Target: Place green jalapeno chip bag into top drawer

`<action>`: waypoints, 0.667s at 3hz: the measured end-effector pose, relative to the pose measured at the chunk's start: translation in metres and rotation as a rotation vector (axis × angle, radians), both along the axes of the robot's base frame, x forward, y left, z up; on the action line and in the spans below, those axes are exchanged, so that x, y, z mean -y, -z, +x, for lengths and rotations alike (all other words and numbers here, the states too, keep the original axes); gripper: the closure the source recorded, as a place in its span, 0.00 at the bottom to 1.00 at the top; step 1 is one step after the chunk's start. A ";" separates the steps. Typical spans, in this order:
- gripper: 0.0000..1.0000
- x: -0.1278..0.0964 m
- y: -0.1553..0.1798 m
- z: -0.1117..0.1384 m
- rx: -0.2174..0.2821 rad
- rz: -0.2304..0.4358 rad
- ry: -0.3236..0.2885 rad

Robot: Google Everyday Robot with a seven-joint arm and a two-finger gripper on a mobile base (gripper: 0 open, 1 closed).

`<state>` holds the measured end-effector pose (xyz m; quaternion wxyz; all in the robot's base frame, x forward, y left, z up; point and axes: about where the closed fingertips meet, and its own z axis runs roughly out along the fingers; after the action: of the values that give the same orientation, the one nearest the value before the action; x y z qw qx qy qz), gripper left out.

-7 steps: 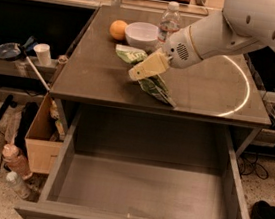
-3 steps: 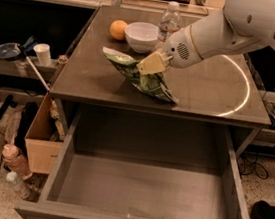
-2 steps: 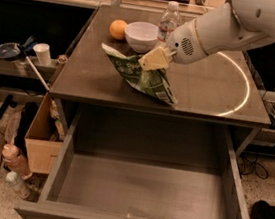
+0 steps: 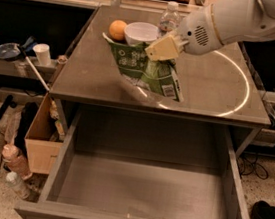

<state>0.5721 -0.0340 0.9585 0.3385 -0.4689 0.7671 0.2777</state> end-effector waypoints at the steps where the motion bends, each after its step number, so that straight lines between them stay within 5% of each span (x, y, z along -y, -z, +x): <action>1: 1.00 0.011 -0.014 -0.022 0.029 0.014 0.008; 2: 1.00 0.024 -0.013 -0.044 0.034 0.028 0.025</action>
Offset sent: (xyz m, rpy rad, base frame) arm -0.0681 -0.0445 0.0086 0.0442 -0.0347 -0.0542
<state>0.5282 -0.0582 0.9714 0.3614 -0.4590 0.7632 0.2760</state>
